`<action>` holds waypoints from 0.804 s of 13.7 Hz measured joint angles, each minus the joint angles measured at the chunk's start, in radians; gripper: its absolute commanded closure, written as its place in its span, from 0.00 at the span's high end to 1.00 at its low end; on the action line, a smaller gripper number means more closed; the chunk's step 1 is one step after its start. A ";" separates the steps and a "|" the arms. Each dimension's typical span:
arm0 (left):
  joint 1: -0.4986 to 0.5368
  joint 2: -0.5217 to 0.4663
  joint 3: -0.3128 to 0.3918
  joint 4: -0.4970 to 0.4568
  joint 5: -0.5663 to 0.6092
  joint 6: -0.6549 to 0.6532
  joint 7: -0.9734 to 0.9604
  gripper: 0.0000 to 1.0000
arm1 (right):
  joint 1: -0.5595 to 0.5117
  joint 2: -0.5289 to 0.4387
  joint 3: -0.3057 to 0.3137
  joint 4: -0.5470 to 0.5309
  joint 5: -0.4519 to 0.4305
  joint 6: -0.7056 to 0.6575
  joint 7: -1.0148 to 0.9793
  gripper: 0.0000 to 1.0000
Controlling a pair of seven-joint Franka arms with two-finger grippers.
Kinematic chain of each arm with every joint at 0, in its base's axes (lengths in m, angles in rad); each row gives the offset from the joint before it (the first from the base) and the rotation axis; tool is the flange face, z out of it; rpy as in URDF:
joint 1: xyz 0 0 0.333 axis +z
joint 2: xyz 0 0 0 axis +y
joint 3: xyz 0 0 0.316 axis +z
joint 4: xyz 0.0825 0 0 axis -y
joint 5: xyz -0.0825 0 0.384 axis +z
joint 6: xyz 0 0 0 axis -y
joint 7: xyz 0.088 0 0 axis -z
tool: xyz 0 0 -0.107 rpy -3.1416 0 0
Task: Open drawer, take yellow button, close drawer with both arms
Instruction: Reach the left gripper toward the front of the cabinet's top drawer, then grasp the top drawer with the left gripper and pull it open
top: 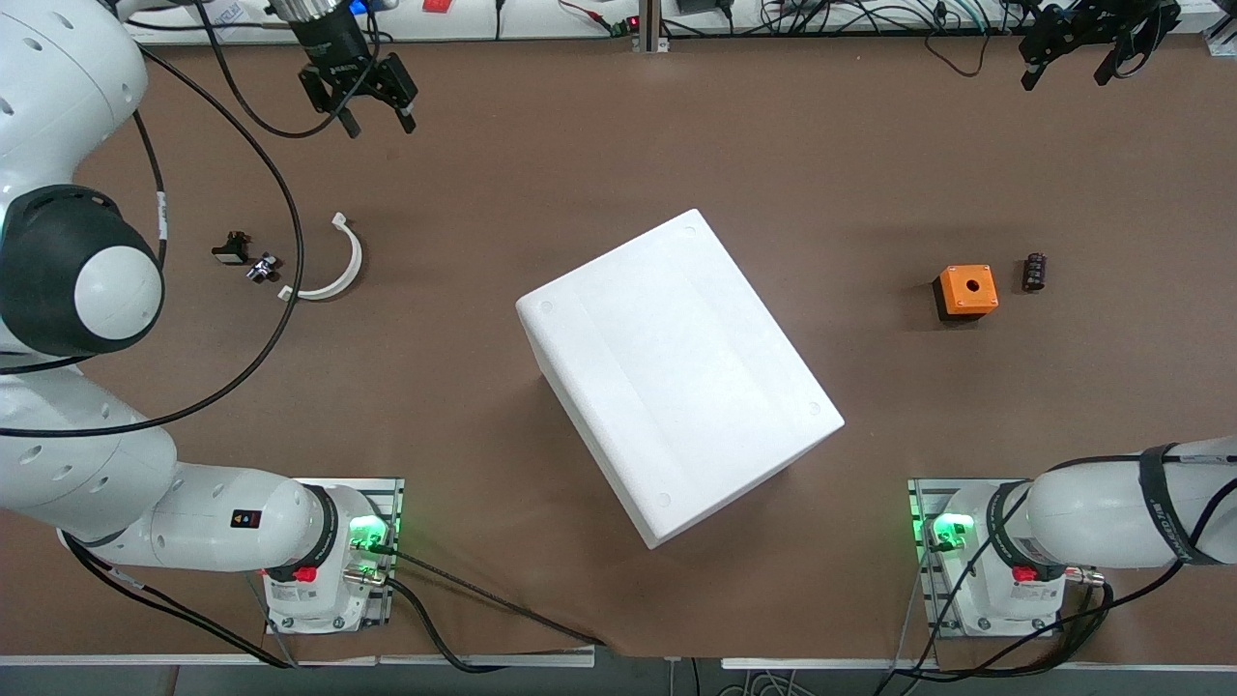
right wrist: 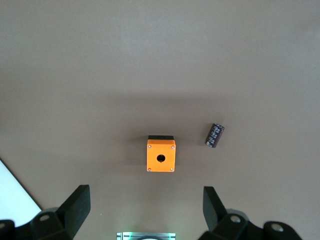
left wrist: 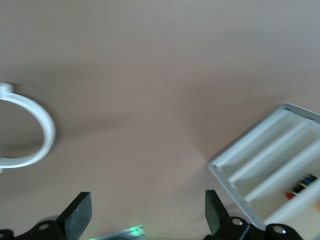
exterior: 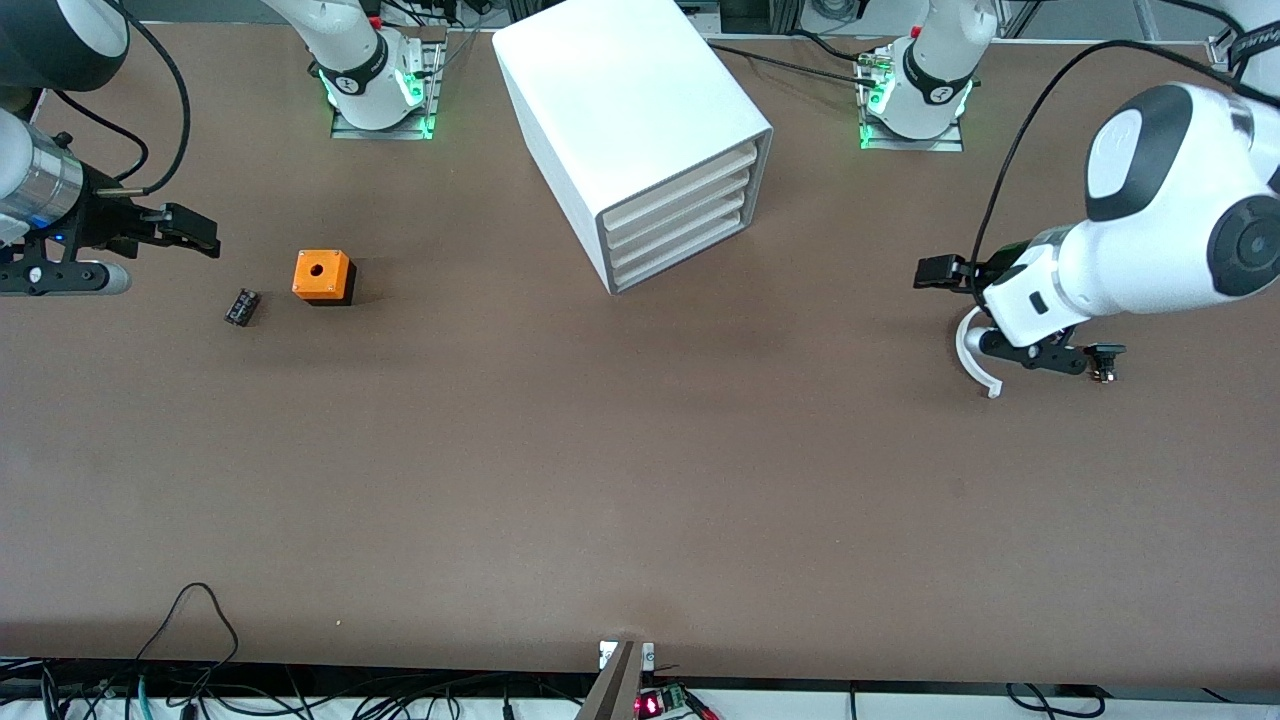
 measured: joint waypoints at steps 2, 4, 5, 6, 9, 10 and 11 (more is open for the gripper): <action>0.005 0.031 0.001 -0.037 -0.151 -0.025 0.020 1.00 | 0.000 0.001 0.001 0.003 0.000 -0.003 0.000 1.00; 0.003 0.061 -0.001 -0.124 -0.324 -0.029 0.068 1.00 | 0.000 0.006 0.001 0.007 0.007 -0.003 0.000 1.00; 0.002 0.076 -0.010 -0.171 -0.393 -0.028 0.113 1.00 | 0.001 0.011 0.002 0.011 0.026 -0.003 -0.001 1.00; 0.001 0.088 -0.027 -0.209 -0.439 -0.028 0.162 1.00 | 0.001 0.016 0.002 0.016 0.046 -0.003 -0.001 1.00; -0.004 0.104 -0.115 -0.305 -0.546 0.004 0.258 1.00 | 0.001 0.033 0.002 0.029 0.071 -0.003 -0.001 1.00; -0.006 0.104 -0.143 -0.332 -0.575 0.031 0.266 0.99 | 0.003 0.037 0.002 0.030 0.083 -0.003 -0.002 1.00; -0.008 0.104 -0.168 -0.356 -0.591 0.059 0.274 0.96 | 0.012 0.041 0.003 0.030 0.097 -0.003 -0.004 1.00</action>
